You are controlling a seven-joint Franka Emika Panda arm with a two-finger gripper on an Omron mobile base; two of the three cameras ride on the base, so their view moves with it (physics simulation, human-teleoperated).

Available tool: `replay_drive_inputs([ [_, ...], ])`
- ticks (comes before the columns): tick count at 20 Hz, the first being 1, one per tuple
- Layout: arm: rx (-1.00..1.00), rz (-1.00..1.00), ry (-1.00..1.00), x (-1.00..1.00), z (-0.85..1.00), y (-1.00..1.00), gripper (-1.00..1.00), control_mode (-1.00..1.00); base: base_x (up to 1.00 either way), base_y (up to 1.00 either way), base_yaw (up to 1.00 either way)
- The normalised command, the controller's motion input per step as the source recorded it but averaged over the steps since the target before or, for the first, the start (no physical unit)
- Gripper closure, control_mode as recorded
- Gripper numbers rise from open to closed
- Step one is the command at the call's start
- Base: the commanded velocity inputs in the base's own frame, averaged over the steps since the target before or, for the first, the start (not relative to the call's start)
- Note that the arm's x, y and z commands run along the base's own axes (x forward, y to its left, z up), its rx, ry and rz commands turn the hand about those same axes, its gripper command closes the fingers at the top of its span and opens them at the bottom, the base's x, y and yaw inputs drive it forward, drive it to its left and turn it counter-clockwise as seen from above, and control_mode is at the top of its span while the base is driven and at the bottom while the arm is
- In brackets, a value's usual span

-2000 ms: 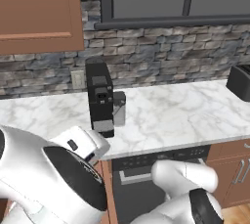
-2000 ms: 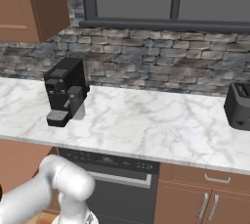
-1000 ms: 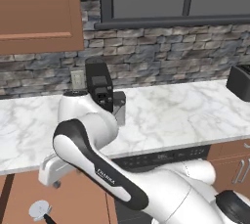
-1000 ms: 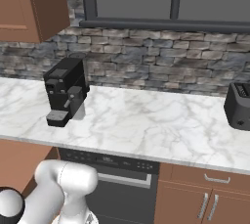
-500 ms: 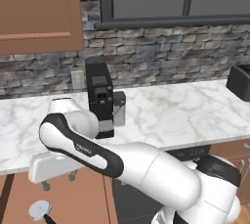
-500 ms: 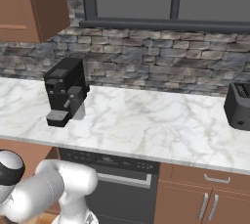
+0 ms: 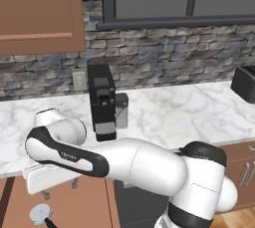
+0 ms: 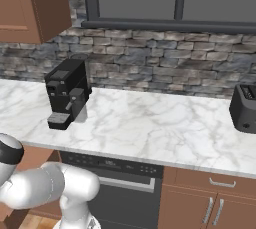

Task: Take the pizza cutter from the drawer on the left and place it on the dining counter for cutting.

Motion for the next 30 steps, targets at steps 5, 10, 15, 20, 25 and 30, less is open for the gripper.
replay_drive_inputs([
  [5, -0.05, -0.18, 0.00, 0.25, -0.48, -0.01, -1.00, -1.00, 0.00, 0.00, 0.00],
  [10, -0.01, -0.03, -0.01, 0.20, -0.36, 0.00, -1.00, -1.00, 0.00, 0.00, 0.00],
  [15, 0.00, 0.00, 0.00, 0.29, -0.36, 0.00, -1.00, -1.00, 0.00, 0.00, 0.00],
  [20, 0.00, 0.00, 0.00, 0.25, -0.31, 0.00, -1.00, -1.00, 0.00, 0.00, 0.00],
  [25, 0.00, 0.01, 0.00, 0.20, -0.26, 0.01, -1.00, -1.00, 0.00, 0.00, 0.00],
  [30, 0.00, 0.00, 0.00, 0.20, -0.21, 0.08, -1.00, -1.00, 0.00, 0.00, 0.00],
])
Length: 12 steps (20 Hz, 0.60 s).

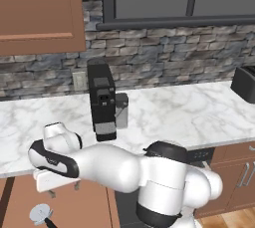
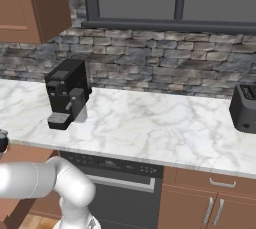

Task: Take the pizza cutter from the drawer on the left and place it on the dining counter for cutting.

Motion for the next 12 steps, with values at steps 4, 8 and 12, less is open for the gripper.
replay_drive_inputs([
  [4, -0.01, 0.01, -0.03, 0.02, -0.12, 0.22, -1.00, -1.00, 0.00, 0.00, 0.00],
  [8, -0.01, 0.00, -0.02, 0.00, -0.09, 0.07, -1.00, -1.00, 0.00, 0.00, 0.00],
  [12, 0.00, 0.00, 0.00, 0.00, 0.00, 0.00, -1.00, -1.00, 0.00, 0.00, 0.00],
])
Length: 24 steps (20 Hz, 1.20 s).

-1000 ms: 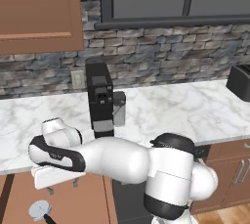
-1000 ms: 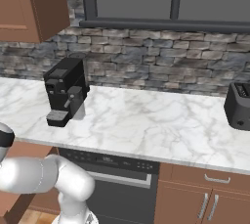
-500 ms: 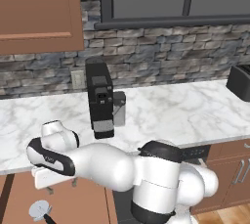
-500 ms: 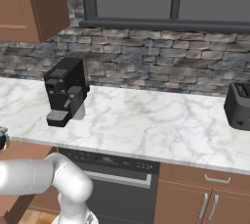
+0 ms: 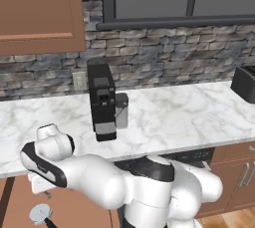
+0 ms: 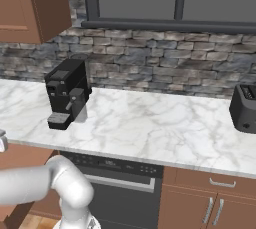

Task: Take the pizza cutter from the drawer on the left and place it on the dining counter for cutting.

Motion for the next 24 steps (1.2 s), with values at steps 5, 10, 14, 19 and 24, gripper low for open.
replay_drive_inputs([
  [5, 0.00, 0.00, -0.01, 0.00, -0.31, 0.13, -1.00, -1.00, 0.00, 0.00, 0.00],
  [10, -0.02, 0.00, -0.18, 0.00, -0.42, 0.25, -1.00, -1.00, 0.00, 0.00, 0.00],
  [14, 0.02, 0.03, -0.20, 0.00, -0.32, 0.07, -1.00, -1.00, 0.00, 0.00, 0.00],
  [19, 0.12, 0.09, -0.10, 0.00, -0.31, 0.00, -1.00, -1.00, 0.00, 0.00, 0.00],
  [24, 0.17, 0.14, 0.02, 0.00, -0.21, 0.05, -1.00, -1.00, 0.00, 0.00, 0.00],
])
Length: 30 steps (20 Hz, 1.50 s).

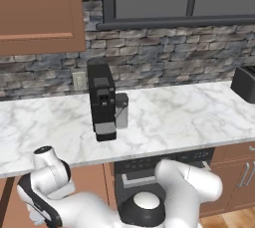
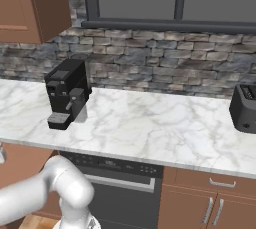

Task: Take the pizza cutter from the drawer on the left and place it on the dining counter for cutting.

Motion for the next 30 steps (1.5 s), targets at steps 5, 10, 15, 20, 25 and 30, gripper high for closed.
replay_drive_inputs([
  [5, 0.05, 0.09, 0.03, 0.02, -0.30, 0.28, -1.00, -1.00, 0.00, 0.00, 0.00],
  [10, 0.00, 0.02, 0.01, 0.00, -0.23, 0.32, -1.00, -1.00, 0.00, 0.00, 0.00],
  [15, 0.00, 0.00, 0.05, 0.09, -0.03, 0.13, -1.00, -1.00, 0.00, 0.00, 0.00],
  [20, 0.00, 0.00, 0.05, 0.01, -0.13, 0.12, -1.00, -1.00, 0.00, 0.00, 0.00],
  [25, 0.00, 0.00, 0.03, 0.00, -0.17, 0.13, -1.00, -1.00, 0.00, 0.00, 0.00],
  [30, 0.00, 0.00, 0.00, 0.00, -0.08, 0.01, -1.00, -1.00, 0.00, 0.00, 0.00],
])
